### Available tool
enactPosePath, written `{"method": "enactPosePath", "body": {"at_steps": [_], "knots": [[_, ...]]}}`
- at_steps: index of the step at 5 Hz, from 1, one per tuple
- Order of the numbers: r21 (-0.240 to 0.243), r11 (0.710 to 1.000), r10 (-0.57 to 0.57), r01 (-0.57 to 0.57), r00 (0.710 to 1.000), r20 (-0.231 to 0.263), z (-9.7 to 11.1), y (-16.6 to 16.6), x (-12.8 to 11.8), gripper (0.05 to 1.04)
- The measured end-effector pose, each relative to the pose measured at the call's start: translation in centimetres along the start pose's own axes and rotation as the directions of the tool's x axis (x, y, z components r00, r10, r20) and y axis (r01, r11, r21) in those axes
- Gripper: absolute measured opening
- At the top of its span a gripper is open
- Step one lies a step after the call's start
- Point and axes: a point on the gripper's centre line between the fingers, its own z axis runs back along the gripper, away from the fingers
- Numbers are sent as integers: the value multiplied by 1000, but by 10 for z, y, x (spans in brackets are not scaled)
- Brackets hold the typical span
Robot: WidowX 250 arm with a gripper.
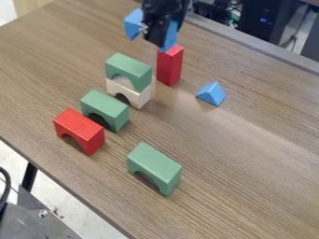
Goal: Take the blue block puzzle and put it on the top top o white and green blocks
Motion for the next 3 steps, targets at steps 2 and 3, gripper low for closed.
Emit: {"method": "enactPosePath", "body": {"at_steps": [2,3], "knots": [[6,1000,-21,21,1000,12,-16,3,12,579],[9,1000,-25,25,999,20,-19,4,14,579]]}}
